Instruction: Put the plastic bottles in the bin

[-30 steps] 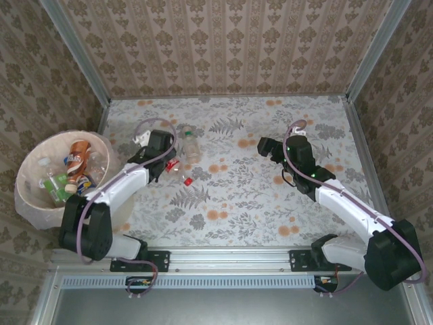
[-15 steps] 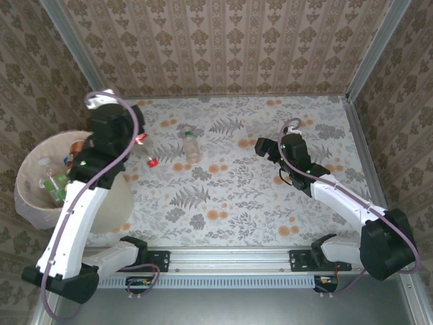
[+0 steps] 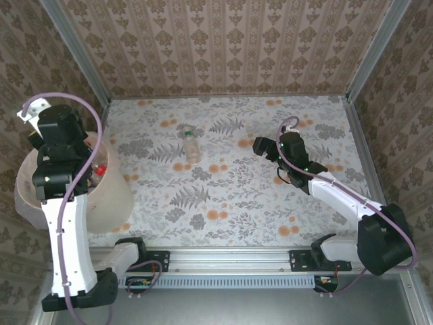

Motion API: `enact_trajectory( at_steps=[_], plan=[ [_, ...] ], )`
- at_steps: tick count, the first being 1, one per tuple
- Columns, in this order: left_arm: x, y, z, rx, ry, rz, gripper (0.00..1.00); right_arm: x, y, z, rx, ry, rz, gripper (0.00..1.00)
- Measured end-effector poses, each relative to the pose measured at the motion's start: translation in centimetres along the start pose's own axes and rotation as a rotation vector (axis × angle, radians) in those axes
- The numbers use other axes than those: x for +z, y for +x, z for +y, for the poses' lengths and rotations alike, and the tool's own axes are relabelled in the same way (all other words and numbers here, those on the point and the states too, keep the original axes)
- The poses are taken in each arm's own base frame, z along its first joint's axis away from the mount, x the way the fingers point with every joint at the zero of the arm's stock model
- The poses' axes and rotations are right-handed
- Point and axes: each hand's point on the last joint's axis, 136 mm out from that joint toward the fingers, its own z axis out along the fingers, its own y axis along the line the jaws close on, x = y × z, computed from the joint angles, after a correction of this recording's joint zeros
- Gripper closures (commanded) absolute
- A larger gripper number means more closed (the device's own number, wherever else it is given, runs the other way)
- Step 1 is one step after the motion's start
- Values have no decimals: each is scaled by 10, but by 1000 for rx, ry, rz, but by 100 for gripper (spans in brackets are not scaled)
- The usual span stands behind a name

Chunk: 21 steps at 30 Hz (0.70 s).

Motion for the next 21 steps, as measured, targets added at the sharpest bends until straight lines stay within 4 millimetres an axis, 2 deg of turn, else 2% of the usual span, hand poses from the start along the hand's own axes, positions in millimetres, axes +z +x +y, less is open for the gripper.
enact_trajectory(
  at_steps=[3,7,8,10,12,14,18,21],
  plan=[
    [16,19,18,-21,-67,55,57,2,-3,4,1,-9,0,0],
    [36,48,32,-47,-118,138,54,2,-8,11,2,-28,-1,0],
    [39,53,34,-54,-124,152,50,3,-8,12,2,-30,-1,0],
    [43,62,37,-69,-127,184,33,3,-10,13,3,-35,-3,0],
    [43,67,39,-86,-121,202,20,3,-11,15,3,-38,-3,0],
    [40,70,38,-98,-108,213,12,4,-12,16,5,-39,-3,0],
    [27,69,38,-122,-70,204,7,7,-11,17,9,-42,5,0],
    [19,64,38,-136,-45,188,9,10,-10,18,9,-44,14,0]
  ],
)
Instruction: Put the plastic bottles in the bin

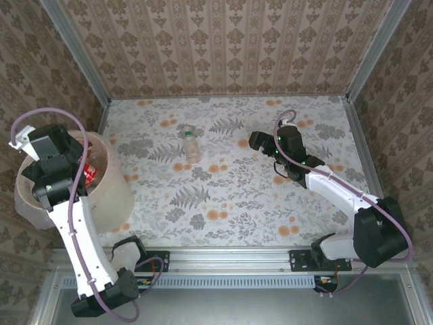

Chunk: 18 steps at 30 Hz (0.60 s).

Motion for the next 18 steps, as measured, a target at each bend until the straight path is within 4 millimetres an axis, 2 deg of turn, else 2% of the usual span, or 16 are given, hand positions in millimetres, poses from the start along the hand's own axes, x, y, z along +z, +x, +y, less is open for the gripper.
enact_trajectory(
  at_steps=[3,6,13,16,18],
  plan=[
    [-1,-2,-4,-3,25,2,13,1,0,2,1,-6,4,0],
    [6,3,-12,9,48,34,13,1,0,2,0,-8,5,0],
    [42,26,-34,49,99,152,33,1,0,2,1,-8,5,0],
    [44,38,-49,74,187,191,37,1,0,2,1,-8,5,0],
    [41,40,-58,101,246,191,42,1,0,2,3,-8,5,0]
  ],
)
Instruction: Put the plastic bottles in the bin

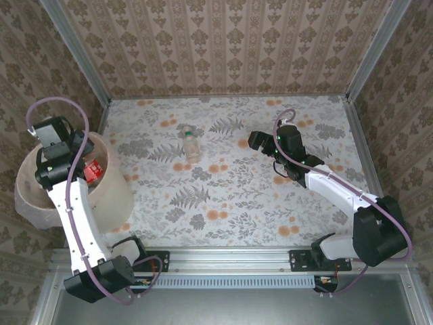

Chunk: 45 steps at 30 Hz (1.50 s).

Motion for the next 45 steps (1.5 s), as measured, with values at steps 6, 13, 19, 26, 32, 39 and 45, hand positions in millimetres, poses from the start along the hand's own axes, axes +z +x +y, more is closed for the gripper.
enact_trajectory(
  at_steps=[6,13,19,26,32,39,45],
  plan=[
    [-11,3,-18,121,113,-1,51,0,-5,4,13,-8,-7,0],
    [-6,23,-23,246,154,62,56,4,-2,5,33,-12,9,0],
    [5,39,-22,273,153,103,55,4,-1,6,42,-17,14,0],
    [12,45,-18,270,132,106,30,4,-1,6,42,-18,14,0],
    [-9,33,-21,245,143,100,25,5,-3,8,42,-20,13,0],
    [-11,12,-25,198,138,52,31,5,-3,8,42,-22,14,0],
    [13,11,-20,149,86,78,56,5,-3,8,42,-22,14,0]
  ],
)
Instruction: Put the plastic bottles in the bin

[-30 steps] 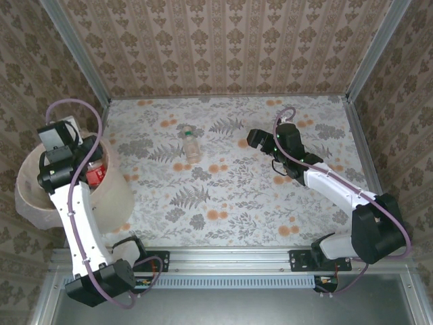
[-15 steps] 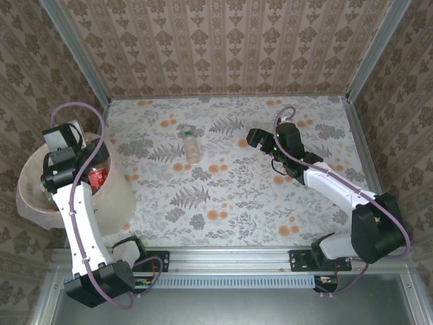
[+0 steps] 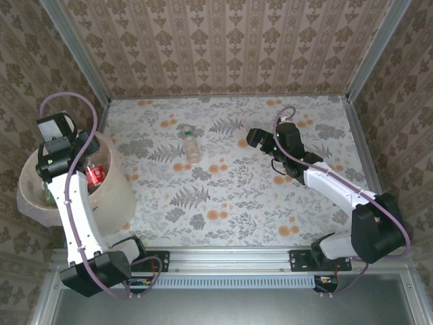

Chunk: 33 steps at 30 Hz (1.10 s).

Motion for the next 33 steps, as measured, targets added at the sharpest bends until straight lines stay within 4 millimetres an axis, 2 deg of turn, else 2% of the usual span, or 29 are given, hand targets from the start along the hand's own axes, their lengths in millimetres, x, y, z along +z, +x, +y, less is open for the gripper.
enact_trajectory(
  at_steps=[5,11,17,18,22,24,29,33],
  plan=[
    [-1,5,3,-17,-7,-27,64,0,0,0,0,0,0,0],
    [4,11,7,-24,-23,-45,67,4,-4,4,0,-4,0,0],
    [12,13,13,-41,-50,-47,68,9,0,1,-1,8,16,0],
    [12,13,14,-45,-57,-47,65,9,0,1,-1,8,16,0],
    [8,11,16,-53,-72,-42,44,9,1,0,-1,10,19,0],
    [2,12,17,-57,-75,-28,39,10,2,0,-1,12,21,0],
    [-21,9,16,-75,-72,-8,34,14,5,-2,1,18,32,0],
    [-44,-1,5,-91,-29,-45,23,14,5,-2,3,16,33,0]
  ],
)
